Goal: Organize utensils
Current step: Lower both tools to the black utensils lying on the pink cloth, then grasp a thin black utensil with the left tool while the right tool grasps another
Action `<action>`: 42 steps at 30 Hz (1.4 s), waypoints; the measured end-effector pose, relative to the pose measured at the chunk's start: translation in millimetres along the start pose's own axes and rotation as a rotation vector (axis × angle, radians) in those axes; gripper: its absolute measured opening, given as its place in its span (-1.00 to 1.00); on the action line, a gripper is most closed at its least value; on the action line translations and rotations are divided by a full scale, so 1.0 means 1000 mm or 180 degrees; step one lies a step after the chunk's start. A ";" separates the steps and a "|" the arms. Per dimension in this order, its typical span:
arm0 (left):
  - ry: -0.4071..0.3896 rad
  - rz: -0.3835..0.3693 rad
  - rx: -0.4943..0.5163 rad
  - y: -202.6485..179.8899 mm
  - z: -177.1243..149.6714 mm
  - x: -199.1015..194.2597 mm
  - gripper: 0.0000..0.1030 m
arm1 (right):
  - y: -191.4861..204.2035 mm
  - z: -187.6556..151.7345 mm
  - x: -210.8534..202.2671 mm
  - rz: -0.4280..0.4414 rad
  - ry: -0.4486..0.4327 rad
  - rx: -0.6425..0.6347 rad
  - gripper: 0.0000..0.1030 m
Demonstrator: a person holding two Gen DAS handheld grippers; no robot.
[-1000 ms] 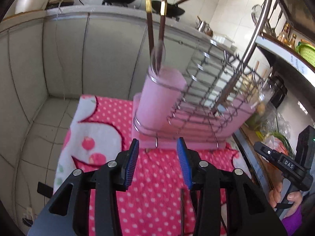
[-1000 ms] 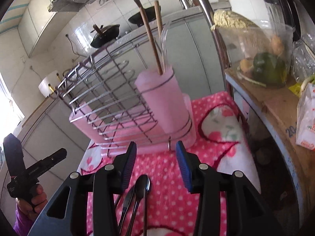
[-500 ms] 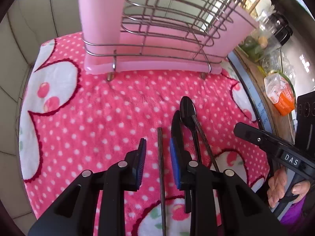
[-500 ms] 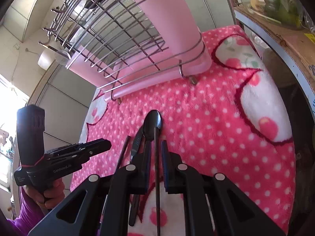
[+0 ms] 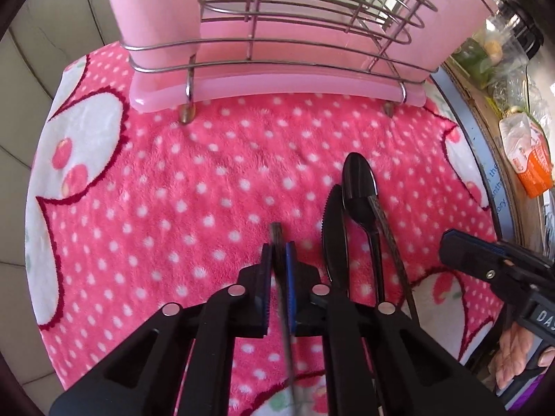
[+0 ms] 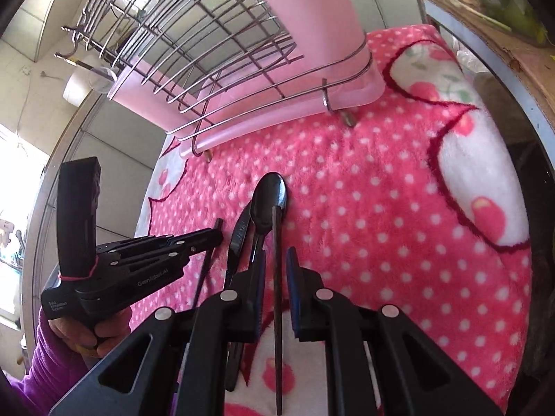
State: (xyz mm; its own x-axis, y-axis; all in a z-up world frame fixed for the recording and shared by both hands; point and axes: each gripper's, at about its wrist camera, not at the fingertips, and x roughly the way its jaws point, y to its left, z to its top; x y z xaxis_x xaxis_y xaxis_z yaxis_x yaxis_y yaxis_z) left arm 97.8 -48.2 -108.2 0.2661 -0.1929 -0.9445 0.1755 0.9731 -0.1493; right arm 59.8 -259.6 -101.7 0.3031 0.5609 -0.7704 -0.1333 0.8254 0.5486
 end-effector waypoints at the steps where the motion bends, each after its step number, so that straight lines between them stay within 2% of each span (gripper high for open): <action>1: -0.0025 -0.0007 -0.0023 0.001 0.001 -0.001 -0.89 | 0.002 0.001 0.003 0.0005 0.0032 -0.0016 -0.76; 8: -0.0180 -0.0032 -0.0240 0.034 -0.004 -0.023 -0.89 | 0.013 0.018 0.030 -0.0168 0.0273 -0.0108 -0.74; 13: -0.0149 -0.0049 -0.0312 0.052 -0.004 -0.023 -0.89 | 0.017 0.026 0.047 -0.0423 0.0372 -0.0175 -0.74; 17: -0.0103 -0.0053 -0.0295 0.052 -0.008 -0.020 -0.88 | 0.018 0.030 0.062 -0.0468 0.0447 -0.0187 -0.73; 23: -0.0079 0.0019 -0.0298 0.038 -0.006 -0.006 -0.88 | 0.023 0.030 0.069 -0.0516 0.0355 -0.0272 -0.75; 25: -0.0087 0.0043 -0.0292 0.031 -0.002 0.000 -0.88 | 0.022 0.029 0.067 -0.0551 0.0334 -0.0300 -0.85; 27: -0.0091 0.0067 -0.0283 0.028 -0.001 0.002 -0.88 | 0.020 0.027 0.065 -0.0535 0.0310 -0.0301 -0.86; 42: -0.0284 0.0193 -0.0117 0.009 -0.003 0.004 -0.88 | 0.007 0.025 0.035 -0.0773 0.0010 -0.0229 -0.86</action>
State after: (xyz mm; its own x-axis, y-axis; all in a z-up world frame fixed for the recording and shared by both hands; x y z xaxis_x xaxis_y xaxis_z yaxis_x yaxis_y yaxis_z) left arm 98.0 -40.2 -114.3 0.3588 -0.1425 -0.9225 0.1220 0.9870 -0.1050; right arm 93.5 -236.1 -116.7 0.3316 0.3456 -0.8778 -0.1238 0.9384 0.3227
